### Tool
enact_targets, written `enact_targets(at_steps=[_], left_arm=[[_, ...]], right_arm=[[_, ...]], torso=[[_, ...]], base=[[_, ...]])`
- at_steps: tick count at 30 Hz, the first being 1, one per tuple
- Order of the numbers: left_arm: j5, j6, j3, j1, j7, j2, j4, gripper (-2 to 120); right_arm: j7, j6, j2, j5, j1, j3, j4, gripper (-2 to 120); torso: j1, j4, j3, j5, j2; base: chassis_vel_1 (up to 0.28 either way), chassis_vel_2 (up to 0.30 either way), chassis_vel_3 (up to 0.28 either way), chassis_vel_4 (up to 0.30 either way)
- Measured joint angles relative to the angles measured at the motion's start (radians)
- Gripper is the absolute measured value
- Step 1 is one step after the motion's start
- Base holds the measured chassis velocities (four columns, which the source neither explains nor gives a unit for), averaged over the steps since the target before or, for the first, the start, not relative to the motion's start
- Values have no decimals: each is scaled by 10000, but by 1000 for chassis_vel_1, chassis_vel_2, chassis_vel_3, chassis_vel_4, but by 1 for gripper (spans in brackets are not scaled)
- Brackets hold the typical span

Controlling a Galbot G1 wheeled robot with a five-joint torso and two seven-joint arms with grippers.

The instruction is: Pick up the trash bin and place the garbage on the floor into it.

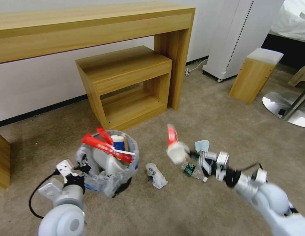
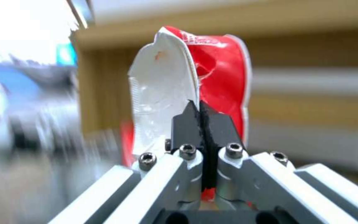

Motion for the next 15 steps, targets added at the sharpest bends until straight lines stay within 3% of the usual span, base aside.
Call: enact_targets(at_steps=[3, 8, 10, 15], left_arm=[[177, 17, 439, -44, -48, -55, 70, 3], [359, 40, 682, -134, -69, -105, 188, 3], [498, 68, 854, -247, -88, -149, 296, 3], [539, 83, 940, -346, -94, -173, 356, 3]], right_arm=[[12, -236, -104, 907, 1289, -1130, -70, 0], [38, -309, 31, 914, 2233, -2318, -565, 0], [73, -308, 168, 753, 3240, -3828, -1304, 0], [79, -144, 436, 536, 4033, -4969, -2054, 0]], torso=[[0, -1, 1, 2, 0], [1, 0, 2, 2, -1], [1, 0, 2, 0, -1], [1, -1, 2, 2, -1]], base=[[0, 0, 0, 0], [0, 0, 0, 0], [0, 0, 0, 0], [0, 0, 0, 0]])
